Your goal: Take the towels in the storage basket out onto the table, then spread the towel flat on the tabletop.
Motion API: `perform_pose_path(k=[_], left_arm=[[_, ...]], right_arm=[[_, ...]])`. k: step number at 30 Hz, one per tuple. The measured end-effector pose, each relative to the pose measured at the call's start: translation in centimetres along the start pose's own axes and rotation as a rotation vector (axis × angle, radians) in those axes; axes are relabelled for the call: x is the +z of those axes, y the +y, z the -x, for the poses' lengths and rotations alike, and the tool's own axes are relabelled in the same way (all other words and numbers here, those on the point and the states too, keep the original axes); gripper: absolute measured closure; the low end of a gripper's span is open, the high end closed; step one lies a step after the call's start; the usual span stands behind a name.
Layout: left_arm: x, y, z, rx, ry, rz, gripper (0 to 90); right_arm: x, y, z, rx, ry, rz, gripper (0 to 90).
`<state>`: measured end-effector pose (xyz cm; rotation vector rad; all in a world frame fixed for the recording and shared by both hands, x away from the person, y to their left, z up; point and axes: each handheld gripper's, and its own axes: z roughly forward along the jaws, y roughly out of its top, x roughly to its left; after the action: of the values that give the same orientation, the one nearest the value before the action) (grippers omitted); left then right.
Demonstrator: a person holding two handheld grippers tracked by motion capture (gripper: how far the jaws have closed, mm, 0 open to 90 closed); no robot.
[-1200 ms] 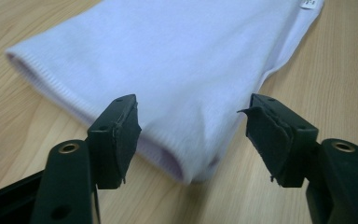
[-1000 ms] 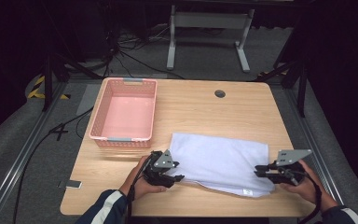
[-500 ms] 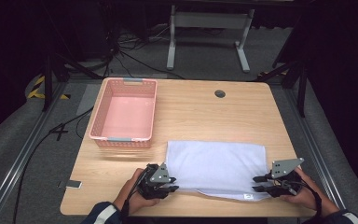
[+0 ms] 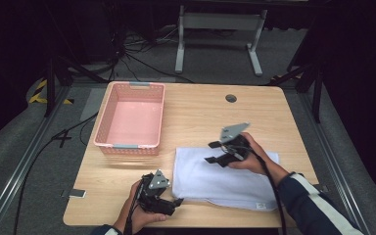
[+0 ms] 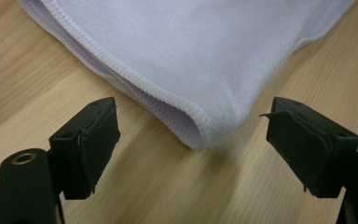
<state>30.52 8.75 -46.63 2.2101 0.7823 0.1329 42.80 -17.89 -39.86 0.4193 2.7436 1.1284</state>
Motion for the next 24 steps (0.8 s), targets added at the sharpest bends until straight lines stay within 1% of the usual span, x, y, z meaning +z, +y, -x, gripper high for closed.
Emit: perform_pose_path(k=[1,2,3,4,5,6,7,8,9,10,11,12,13,14,15,16,17,18,19,20,21,22,23,24], left_arm=[[0.3,0.1,0.0,0.016,0.004,-0.011,16.7],[0.6,0.2,0.0,0.018,-0.003,-0.021,16.7],[0.7,0.2,0.1,0.019,-0.002,-0.03,16.7],[0.9,0.2,0.1,0.027,-0.001,-0.029,16.7],[0.9,0.3,0.0,0.043,-0.006,-0.039,16.1],[1.1,0.2,0.1,0.05,-0.006,-0.025,15.1],[1.1,0.2,0.1,0.047,-0.001,-0.022,15.1],[1.3,0.3,0.1,0.057,0.001,-0.022,15.1],[1.4,0.3,0.1,0.074,0.004,-0.023,14.0],[1.5,0.3,0.3,0.09,0.019,-0.028,13.8],[1.7,0.4,0.5,0.112,0.038,-0.027,13.8],[1.8,0.4,0.7,0.122,0.046,-0.031,13.8],[1.9,0.5,0.9,0.134,0.055,-0.04,14.0],[2.0,0.5,0.9,0.131,0.06,-0.031,14.8],[2.0,0.6,1.0,0.112,0.068,-0.035,15.7],[2.1,0.7,1.0,0.113,0.072,-0.03,16.5],[2.1,0.7,1.1,0.112,0.076,-0.029,17.3],[2.2,0.8,1.1,0.118,0.076,-0.02,19.6],[2.2,0.9,1.1,0.107,0.08,-0.021,22.7],[2.2,1.0,1.1,0.102,0.083,-0.019,26.8],[2.2,1.1,0.9,0.11,0.081,-0.01,31.2],[2.1,1.2,0.9,0.107,0.086,-0.008,40.9],[2.0,1.2,0.8,0.109,0.085,-0.006,48.5],[2.1,1.2,0.7,0.105,0.083,0.001,54.5]], right_arm=[[1.2,0.7,0.5,0.012,0.021,-0.007,39.8],[2.4,1.4,0.8,0.016,0.022,-0.034,36.9],[3.8,2.1,1.1,0.002,0.008,-0.06,36.8],[4.5,2.4,1.2,0.004,0.013,-0.066,37.3],[5.5,2.7,1.4,0.012,0.04,-0.068,36.5],[6.8,3.2,1.4,0.013,0.033,-0.08,35.9],[6.8,3.2,1.4,0.013,0.033,-0.08,35.9],[7.4,3.4,1.4,0.012,0.036,-0.088,35.3],[8.3,3.6,1.5,0.012,0.04,-0.107,35.2],[8.9,3.7,1.5,0.004,0.034,-0.13,34.4],[9.4,3.8,1.5,0.001,0.037,-0.148,33.8],[10.0,4.0,1.5,0.0,0.041,-0.17,33.2],[10.2,4.0,1.5,-0.007,0.039,-0.181,33.3],[10.6,4.1,1.4,-0.01,0.035,-0.194,32.8],[10.9,4.1,1.4,-0.008,0.031,-0.203,32.4],[10.9,4.1,1.4,-0.002,0.036,-0.202,34.1],[10.9,4.1,1.5,0.013,0.048,-0.202,36.8],[10.9,3.9,1.6,0.03,0.063,-0.202,38.1],[10.9,3.8,1.7,0.035,0.069,-0.2,39.8],[10.9,3.8,1.7,0.03,0.083,-0.195,47.3],[10.8,3.8,1.6,0.034,0.107,-0.191,52.2],[10.8,3.8,1.4,0.026,0.106,-0.193,57.0],[10.8,3.8,1.3,0.02,0.122,-0.192,63.5],[10.7,3.8,1.2,0.023,0.135,-0.191,67.0]])
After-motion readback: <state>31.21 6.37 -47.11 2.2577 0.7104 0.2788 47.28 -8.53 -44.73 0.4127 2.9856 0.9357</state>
